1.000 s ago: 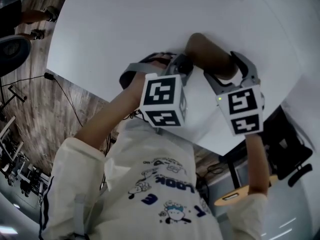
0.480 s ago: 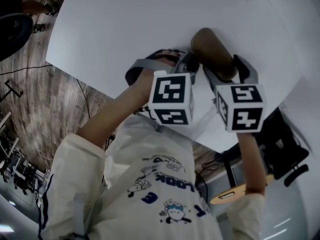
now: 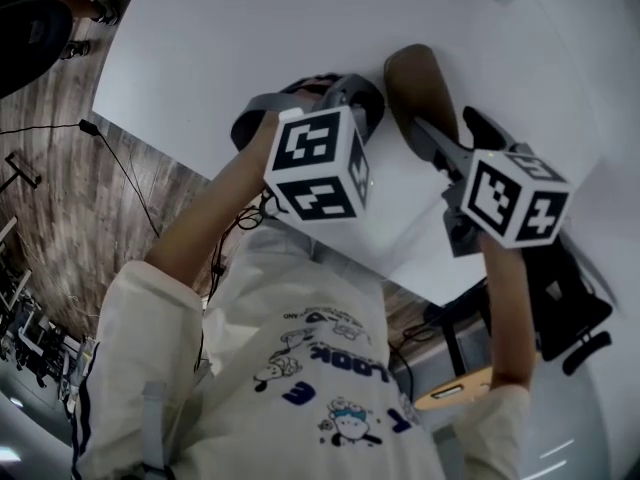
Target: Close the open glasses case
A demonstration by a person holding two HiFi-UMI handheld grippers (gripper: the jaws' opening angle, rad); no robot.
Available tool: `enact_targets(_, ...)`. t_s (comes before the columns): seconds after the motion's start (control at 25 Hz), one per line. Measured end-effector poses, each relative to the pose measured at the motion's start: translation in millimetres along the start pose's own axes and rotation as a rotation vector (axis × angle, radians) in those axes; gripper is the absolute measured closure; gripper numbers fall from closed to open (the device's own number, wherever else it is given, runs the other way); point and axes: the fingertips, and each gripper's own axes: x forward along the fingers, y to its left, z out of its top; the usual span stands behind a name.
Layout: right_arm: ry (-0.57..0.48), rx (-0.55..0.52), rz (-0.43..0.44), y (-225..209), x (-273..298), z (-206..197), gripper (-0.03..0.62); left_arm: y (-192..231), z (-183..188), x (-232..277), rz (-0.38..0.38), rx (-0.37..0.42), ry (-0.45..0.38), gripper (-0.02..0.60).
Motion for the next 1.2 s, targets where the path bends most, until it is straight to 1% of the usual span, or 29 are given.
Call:
enact_targets(0.12,0.003,0.085,0.047,11,10,8,0.243,20,-5,-6,0.045,0.018,0.006,0.58)
enact_targets(0.2,0.009,0.143,0.086,19,17,11,0.244,25,-5,-8,0.046,0.025,0.002,0.58)
enact_targets(0.24,0.013,0.158,0.093,21,19,12,0.246,25,-5,-8,0.043,0.024,0.001,0.58)
enact_targets(0.32,0.02,0.159,0.081,21,21,11,0.264,25,-5,-8,0.044,0.022,0.003,0.58)
enact_targets(0.44,0.026,0.151,0.073,20,21,11,0.266,26,-3,-7,0.054,0.028,0.008,0.58)
enact_targets(0.56,0.037,0.154,0.075,22,21,11,0.266,28,0,-6,0.059,0.013,0.002,0.578)
enact_targets(0.72,0.045,0.165,0.076,22,21,11,0.267,26,2,-6,0.047,0.001,-0.01,0.58)
enact_targets(0.76,0.045,0.17,0.077,22,21,11,0.267,25,2,-7,0.046,0.009,-0.011,0.581)
enact_targets(0.84,0.045,0.178,0.074,22,21,11,0.267,23,3,-8,0.054,0.049,0.001,0.581)
enact_targets(0.92,0.045,0.184,0.071,22,21,11,0.269,16,4,-9,0.047,0.095,0.017,0.581)
enact_targets(1.0,0.046,0.193,0.073,23,21,12,0.269,-2,6,-9,0.001,0.123,0.018,0.581)
enact_targets(1.12,0.044,0.219,0.081,24,21,14,0.269,-41,9,-3,-0.074,0.135,0.006,0.581)
enact_targets(1.16,0.043,0.229,0.083,25,21,16,0.269,-55,11,1,-0.09,0.132,0.001,0.581)
enact_targets(1.2,0.042,0.236,0.08,25,20,17,0.27,-65,12,4,-0.089,0.119,-0.004,0.581)
